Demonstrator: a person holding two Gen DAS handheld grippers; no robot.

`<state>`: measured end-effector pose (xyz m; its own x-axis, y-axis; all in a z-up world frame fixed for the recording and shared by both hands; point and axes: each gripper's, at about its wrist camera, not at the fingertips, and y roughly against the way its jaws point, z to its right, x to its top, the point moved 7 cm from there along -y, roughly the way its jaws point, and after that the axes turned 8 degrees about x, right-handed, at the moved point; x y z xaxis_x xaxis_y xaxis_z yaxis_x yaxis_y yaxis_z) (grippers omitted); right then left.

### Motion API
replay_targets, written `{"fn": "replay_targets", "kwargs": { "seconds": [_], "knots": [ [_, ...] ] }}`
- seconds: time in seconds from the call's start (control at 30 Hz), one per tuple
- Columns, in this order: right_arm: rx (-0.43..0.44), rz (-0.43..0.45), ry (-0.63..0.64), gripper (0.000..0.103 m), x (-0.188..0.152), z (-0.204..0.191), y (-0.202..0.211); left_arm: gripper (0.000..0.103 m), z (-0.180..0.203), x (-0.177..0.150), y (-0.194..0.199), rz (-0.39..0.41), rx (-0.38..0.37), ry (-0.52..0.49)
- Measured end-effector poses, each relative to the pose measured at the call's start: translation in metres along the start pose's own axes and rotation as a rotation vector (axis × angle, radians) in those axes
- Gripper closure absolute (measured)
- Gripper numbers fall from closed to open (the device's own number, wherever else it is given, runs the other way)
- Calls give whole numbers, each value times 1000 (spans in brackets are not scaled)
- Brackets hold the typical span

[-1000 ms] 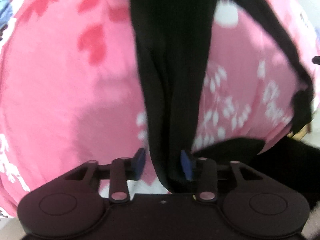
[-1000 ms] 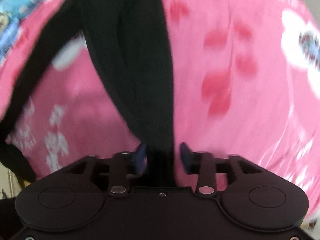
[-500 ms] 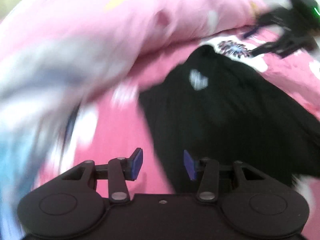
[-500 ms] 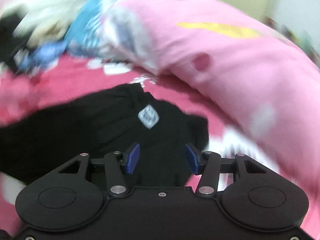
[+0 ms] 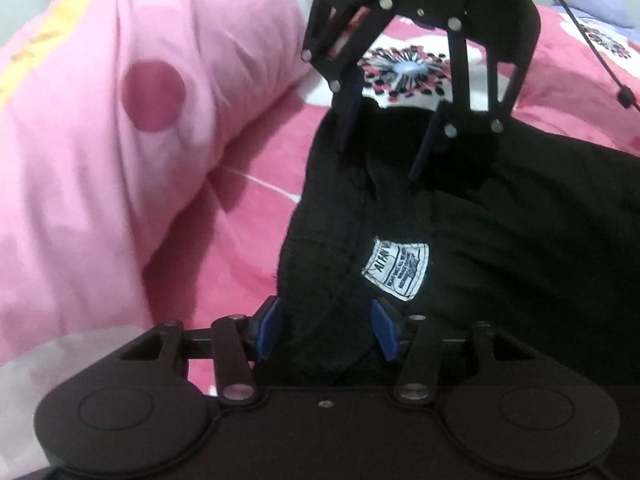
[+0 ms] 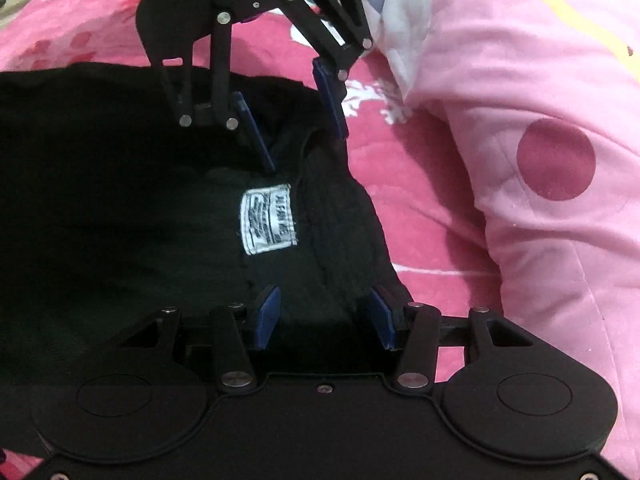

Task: Fold clothes
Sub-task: 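Fold the leg ends onto the labelled waistband with both tools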

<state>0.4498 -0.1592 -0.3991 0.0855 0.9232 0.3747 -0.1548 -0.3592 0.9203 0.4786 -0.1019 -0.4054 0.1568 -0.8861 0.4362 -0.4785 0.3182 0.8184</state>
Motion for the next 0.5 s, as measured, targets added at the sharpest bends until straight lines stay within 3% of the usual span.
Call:
{"fn": "replay_targets", "kwargs": {
  "seconds": [0.07, 0.17, 0.23, 0.27, 0.33, 0.37, 0.5],
  "knots": [
    [30, -14, -27, 56, -5, 4, -3, 56, 0, -4, -3, -8, -19, 6],
    [78, -42, -71, 70, -15, 5, -7, 58, -1, -6, -3, 0, -47, -9],
    [84, -43, -85, 89, -18, 6, -6, 70, -2, -8, -2, 1, -61, -26],
    [85, -46, -91, 93, -20, 6, -5, 73, -2, -8, -2, 3, -60, -31],
    [87, -46, -96, 97, -23, 6, -1, 93, -5, -9, 3, 14, -62, -31],
    [87, -42, -94, 98, -24, 5, 1, 97, -6, -10, 5, 19, -62, -29],
    [65, -11, -75, 99, -27, -4, 12, 99, -8, -17, 16, 41, -43, -3]
  ]
}}
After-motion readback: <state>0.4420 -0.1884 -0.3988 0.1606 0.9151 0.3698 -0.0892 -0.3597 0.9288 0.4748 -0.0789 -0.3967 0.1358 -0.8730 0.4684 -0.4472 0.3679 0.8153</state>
